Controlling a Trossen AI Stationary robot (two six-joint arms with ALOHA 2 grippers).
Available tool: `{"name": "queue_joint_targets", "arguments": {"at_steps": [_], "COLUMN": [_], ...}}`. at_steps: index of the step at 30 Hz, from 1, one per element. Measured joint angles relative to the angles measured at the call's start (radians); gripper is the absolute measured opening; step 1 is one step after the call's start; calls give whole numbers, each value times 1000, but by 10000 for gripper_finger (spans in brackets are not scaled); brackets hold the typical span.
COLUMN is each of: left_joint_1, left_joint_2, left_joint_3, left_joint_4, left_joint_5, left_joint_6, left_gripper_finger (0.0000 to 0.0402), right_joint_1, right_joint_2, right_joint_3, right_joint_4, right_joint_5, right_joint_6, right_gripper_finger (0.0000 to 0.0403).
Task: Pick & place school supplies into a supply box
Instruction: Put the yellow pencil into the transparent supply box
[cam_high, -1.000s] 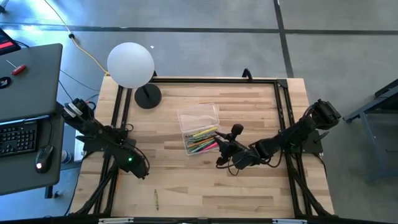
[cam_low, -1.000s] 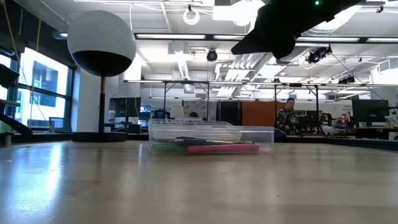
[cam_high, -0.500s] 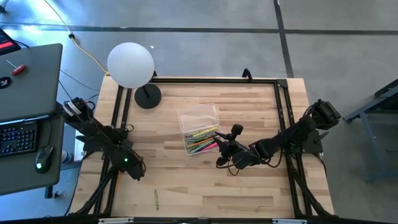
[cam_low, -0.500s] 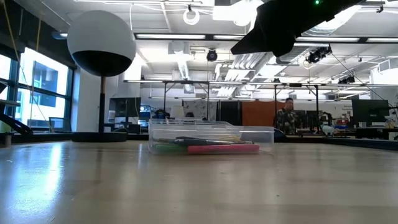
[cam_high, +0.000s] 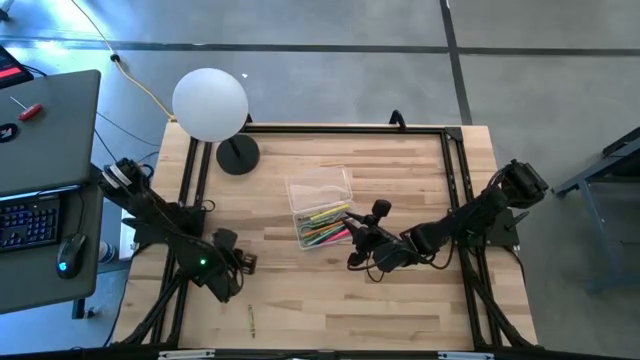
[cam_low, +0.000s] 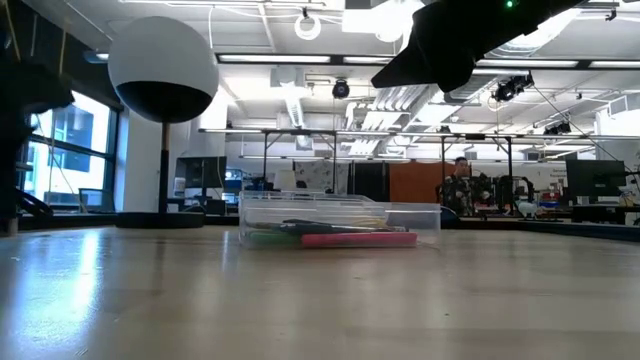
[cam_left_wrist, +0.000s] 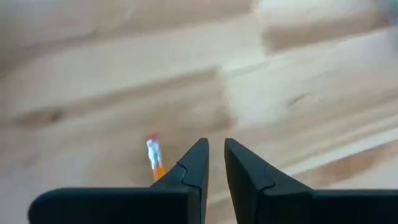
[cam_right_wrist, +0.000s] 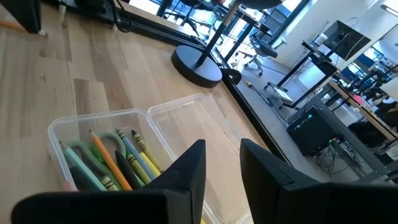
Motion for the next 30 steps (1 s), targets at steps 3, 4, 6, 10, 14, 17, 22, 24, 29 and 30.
{"name": "queue_joint_targets", "arguments": {"at_steps": [3, 4, 6, 10, 14, 17, 22, 24, 29, 30], "left_joint_1": [33, 43, 67, 103, 106, 105, 104, 104, 104, 104], "left_joint_2": [10, 10, 8, 9, 9, 46, 144, 185, 221, 218], "left_joint_3": [2, 3, 3, 3, 3, 4, 8, 22, 66, 83], "left_joint_4": [29, 36, 54, 136, 188, 243, 329, 320, 254, 232], "left_joint_5": [-58, -61, -69, -77, -76, -70, -5, -11, -25, -41], "left_joint_6": [44, 55, 88, 187, 217, 218, 246, 246, 271, 276], "left_gripper_finger": [83, 83, 83, 83, 83, 83, 83, 83, 83, 83], "right_joint_1": [0, 0, 0, 0, 0, 0, 0, 0, -1, -1], "right_joint_2": [0, 0, 0, 0, 0, 0, 0, 0, 0, 0], "right_joint_3": [0, 0, 0, 0, 0, 0, 0, 0, 0, 0], "right_joint_4": [-7, -7, -7, -9, -15, -16, -19, -21, -22, -22], "right_joint_5": [-2, -2, -2, -2, -15, -39, -55, -55, -58, -57], "right_joint_6": [0, 0, 0, 13, 15, 16, 15, 14, 10, 9], "right_gripper_finger": [78, 78, 78, 78, 78, 78, 78, 78, 78, 78]}}
